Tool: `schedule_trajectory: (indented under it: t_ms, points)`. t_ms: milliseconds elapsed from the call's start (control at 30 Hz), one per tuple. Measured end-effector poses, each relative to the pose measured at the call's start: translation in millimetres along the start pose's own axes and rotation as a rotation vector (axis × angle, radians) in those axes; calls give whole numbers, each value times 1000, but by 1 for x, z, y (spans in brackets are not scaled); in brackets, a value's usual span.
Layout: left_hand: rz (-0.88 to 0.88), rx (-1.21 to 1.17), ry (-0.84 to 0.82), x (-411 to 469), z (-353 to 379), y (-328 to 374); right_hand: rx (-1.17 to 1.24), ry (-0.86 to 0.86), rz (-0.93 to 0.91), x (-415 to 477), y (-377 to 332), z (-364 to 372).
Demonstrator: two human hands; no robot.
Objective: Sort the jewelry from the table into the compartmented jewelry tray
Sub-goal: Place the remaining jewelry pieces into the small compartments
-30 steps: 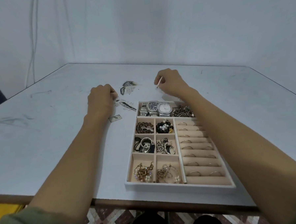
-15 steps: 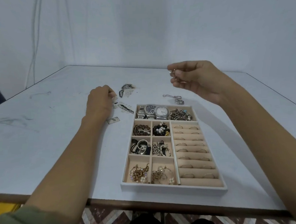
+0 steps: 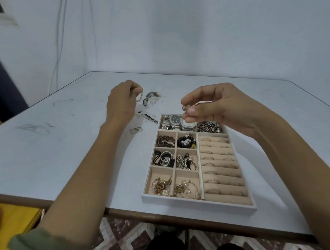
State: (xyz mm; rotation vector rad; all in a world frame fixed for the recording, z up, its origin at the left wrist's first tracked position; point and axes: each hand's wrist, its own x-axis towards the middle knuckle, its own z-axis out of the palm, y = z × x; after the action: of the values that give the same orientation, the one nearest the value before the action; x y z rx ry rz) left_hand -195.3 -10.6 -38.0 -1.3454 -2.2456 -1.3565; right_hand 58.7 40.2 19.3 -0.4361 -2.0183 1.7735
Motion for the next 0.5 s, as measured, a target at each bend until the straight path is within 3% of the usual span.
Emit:
schedule_trajectory:
  t_ms: [200,500]
  points:
    - [10,-451,-180,-21,-18,38,-20,38,-2,-2,-2,-3]
    - [-40,-713,-271,-70,-47,59,-37,44,21,-3,-3,-7]
